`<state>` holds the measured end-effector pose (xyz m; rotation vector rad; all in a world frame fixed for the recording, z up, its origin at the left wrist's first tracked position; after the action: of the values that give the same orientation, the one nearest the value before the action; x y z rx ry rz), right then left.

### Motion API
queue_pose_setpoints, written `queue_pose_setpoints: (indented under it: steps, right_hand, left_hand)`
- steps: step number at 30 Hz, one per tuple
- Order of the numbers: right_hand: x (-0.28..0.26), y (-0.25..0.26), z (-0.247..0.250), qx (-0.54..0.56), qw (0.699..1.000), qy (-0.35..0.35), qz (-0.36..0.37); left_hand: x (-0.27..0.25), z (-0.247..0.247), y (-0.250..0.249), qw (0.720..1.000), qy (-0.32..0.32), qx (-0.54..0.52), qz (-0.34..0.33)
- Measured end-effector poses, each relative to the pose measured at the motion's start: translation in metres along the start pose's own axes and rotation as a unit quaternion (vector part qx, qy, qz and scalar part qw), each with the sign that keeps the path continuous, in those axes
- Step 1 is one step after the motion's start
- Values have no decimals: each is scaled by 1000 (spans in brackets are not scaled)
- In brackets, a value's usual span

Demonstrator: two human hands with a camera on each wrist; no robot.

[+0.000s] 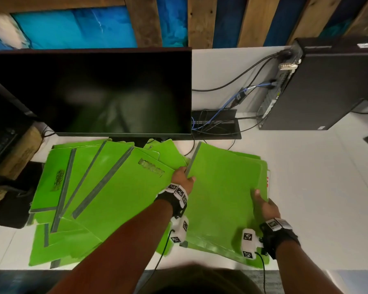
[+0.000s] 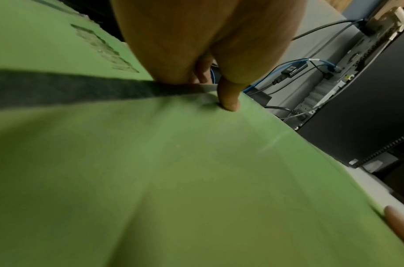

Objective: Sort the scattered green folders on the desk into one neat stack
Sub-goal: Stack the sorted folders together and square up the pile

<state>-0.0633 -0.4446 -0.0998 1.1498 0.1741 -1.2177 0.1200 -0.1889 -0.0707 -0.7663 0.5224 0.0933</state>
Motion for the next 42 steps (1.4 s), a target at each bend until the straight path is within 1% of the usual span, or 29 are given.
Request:
queue_pose_setpoints:
  steps: [3, 5, 6, 8, 10, 11, 12, 13, 14, 15, 17, 18, 19, 22, 24, 26, 27, 29, 32, 33, 35, 37, 38, 39, 41, 42]
  right_hand:
    - [0, -1, -1, -7, 1000, -13, 1]
    - [2, -1, -2, 0, 1000, -11, -4]
    - [2, -2, -3, 9, 1000, -8, -10]
    - [3, -4, -2, 29, 999, -9, -21]
    - [3, -2, 0, 42, 999, -6, -24]
    - [2, 0, -1, 41, 999, 1, -22]
    - [3, 1, -2, 34, 999, 12, -21]
    - [6, 1, -4, 22, 999, 25, -20]
    - [7, 1, -5, 11, 999, 31, -17]
    - [8, 0, -6, 4, 999, 32, -11]
    - [5, 1, -4, -21, 1000, 11, -2]
    - [4, 0, -3, -28, 1000, -3, 3]
    - [5, -1, -2, -33, 999, -12, 6]
    - [3, 0, -1, -38, 999, -18, 7]
    - [4, 1, 0, -31, 999, -26, 2]
    - [3, 3, 0, -28, 999, -29, 4]
    - [3, 2, -1, -27, 999, -29, 4]
    - [4, 1, -1, -22, 999, -29, 2]
    - [5, 0, -1, -25, 999, -32, 2]
    - [5, -1, 0, -27, 999, -33, 1]
    - [5, -1, 0, -25, 999, -31, 0]
    - [4, 1, 0, -18, 999, -27, 3]
    - [4, 1, -1, -13, 1000, -25, 5]
    - [3, 1, -1, -8, 1000, -21, 7]
    - [1, 2, -1, -2, 1000, -17, 8]
    - [1, 2, -1, 1, 1000, -16, 7]
  left_hand:
    - [-2, -2, 0, 1000, 4, 1, -14]
    - [0, 10, 5, 999, 4, 17, -30]
    - [3, 23, 9, 999, -10, 22, -38]
    - [10, 65, 26, 996, -68, 34, -38]
    - [16, 120, 56, 986, -147, 84, -7]
    - [16, 147, 76, 976, -184, 114, 22]
    - [14, 173, 98, 967, -206, 134, 65]
    - [11, 194, 122, 961, -215, 137, 105]
    - [10, 208, 144, 959, -201, 147, 133]
    - [8, 218, 163, 960, -170, 174, 141]
    - [5, 222, 189, 955, -100, 253, 118]
    - [4, 223, 199, 951, -85, 278, 102]
    - [2, 223, 204, 951, -86, 283, 91]
    - [4, 227, 218, 953, -111, 258, 113]
    - [14, 235, 229, 949, -114, 266, 128]
    - [36, 243, 253, 941, -118, 280, 150]
    - [43, 246, 258, 937, -129, 284, 156]
    - [39, 251, 248, 938, -141, 280, 149]
    - [26, 257, 226, 944, -124, 270, 145]
    - [28, 261, 225, 946, -125, 261, 149]
    - [25, 267, 222, 956, -119, 230, 136]
    - [19, 266, 222, 968, -97, 197, 119]
    - [11, 264, 221, 978, -85, 157, 111]
    - [4, 267, 225, 987, -84, 90, 107]
    - [-12, 275, 230, 993, -86, -14, 84]
    - [-22, 277, 228, 993, -75, -47, 74]
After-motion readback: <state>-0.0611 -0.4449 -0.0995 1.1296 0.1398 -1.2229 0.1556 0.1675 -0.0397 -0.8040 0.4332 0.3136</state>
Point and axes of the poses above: each hand's wrist, its own x-axis towards the middle knuckle, its own z-axis out of the back of the hand, y = z × x, the point moved 6 cm from there along x, towards the middle knuckle
